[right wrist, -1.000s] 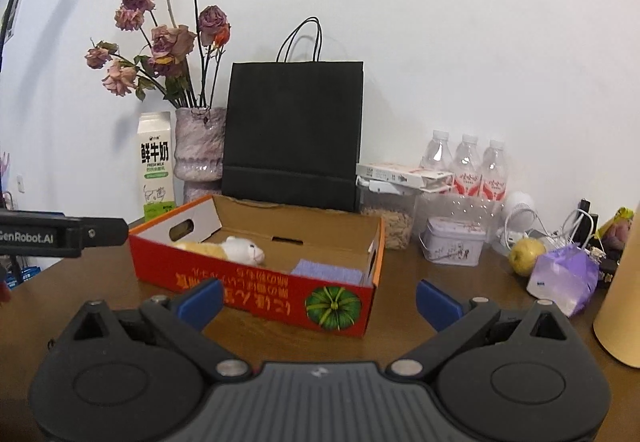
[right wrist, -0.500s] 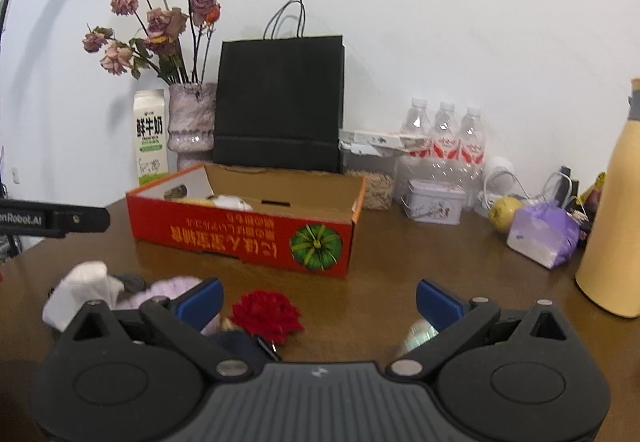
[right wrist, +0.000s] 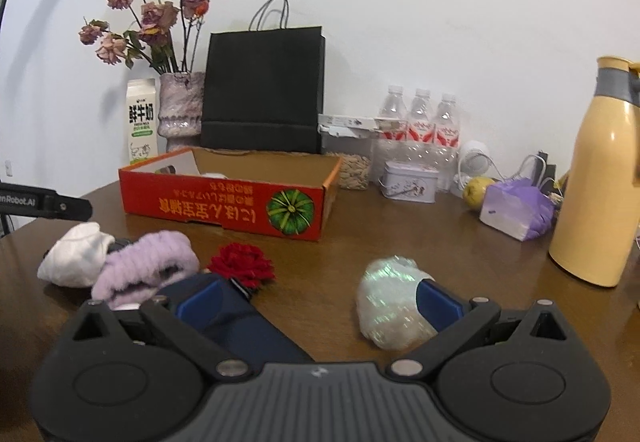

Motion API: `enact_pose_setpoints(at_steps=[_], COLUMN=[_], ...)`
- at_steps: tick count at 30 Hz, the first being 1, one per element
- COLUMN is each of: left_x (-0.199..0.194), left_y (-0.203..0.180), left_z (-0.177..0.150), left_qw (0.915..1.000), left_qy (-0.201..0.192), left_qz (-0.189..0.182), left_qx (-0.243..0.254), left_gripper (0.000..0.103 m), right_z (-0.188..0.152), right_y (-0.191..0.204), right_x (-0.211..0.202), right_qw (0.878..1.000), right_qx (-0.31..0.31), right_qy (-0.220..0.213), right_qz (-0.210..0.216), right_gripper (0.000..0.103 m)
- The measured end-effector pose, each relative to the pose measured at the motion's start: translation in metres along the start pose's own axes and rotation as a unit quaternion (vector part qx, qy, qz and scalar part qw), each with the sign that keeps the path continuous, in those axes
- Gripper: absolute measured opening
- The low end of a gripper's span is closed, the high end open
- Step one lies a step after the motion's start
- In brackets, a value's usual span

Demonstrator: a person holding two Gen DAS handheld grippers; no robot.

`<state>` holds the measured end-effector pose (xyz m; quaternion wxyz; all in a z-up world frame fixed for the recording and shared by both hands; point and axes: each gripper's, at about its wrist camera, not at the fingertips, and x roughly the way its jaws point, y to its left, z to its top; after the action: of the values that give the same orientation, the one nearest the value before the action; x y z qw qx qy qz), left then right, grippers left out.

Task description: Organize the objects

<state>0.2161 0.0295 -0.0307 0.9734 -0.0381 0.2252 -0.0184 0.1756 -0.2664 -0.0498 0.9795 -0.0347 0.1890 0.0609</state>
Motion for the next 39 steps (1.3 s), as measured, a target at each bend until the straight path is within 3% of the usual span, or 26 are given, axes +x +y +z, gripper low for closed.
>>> enact_pose_setpoints(at_steps=[5,20,23,24,26,27,34,39], left_x=[-0.002,0.002,0.004,0.004,0.004,0.004,0.004,0.003], left_y=[0.002,0.007,0.007,0.007,0.007,0.007,0.008,0.008], left_z=[-0.004,-0.007,-0.008,-0.008,-0.008,-0.008,-0.009,-0.008], left_qw=[1.0000,0.9997,0.9997,0.9997,0.9997,0.9997,0.9997,0.9997], left_qy=[0.003,0.010,0.013,0.013,0.013,0.013,0.012,0.011], left_qz=[0.006,0.019,0.019,0.019,0.020,0.020,0.020,0.020], left_qx=[0.001,-0.006,-0.006,-0.006,-0.006,-0.006,-0.007,-0.006], left_gripper=[0.103,0.103,0.103,0.103,0.103,0.103,0.103,0.103], right_z=[-0.008,0.005,0.006,0.006,0.006,0.006,0.007,0.007], right_y=[-0.016,-0.051,-0.050,-0.050,-0.048,-0.047,-0.035,-0.026], right_x=[0.003,0.062,0.071,0.072,0.073,0.072,0.051,0.042], right_qw=[0.999,0.997,0.996,0.996,0.996,0.997,1.000,1.000], right_qx=[0.006,0.036,0.035,0.033,0.028,0.026,-0.003,-0.001], right_qy=[0.021,0.060,0.073,0.078,0.079,0.075,0.008,-0.007], right_qz=[-0.026,-0.029,-0.022,-0.016,-0.008,-0.005,-0.020,-0.014], right_gripper=[0.103,0.101,0.090,0.083,0.061,0.044,0.040,0.040])
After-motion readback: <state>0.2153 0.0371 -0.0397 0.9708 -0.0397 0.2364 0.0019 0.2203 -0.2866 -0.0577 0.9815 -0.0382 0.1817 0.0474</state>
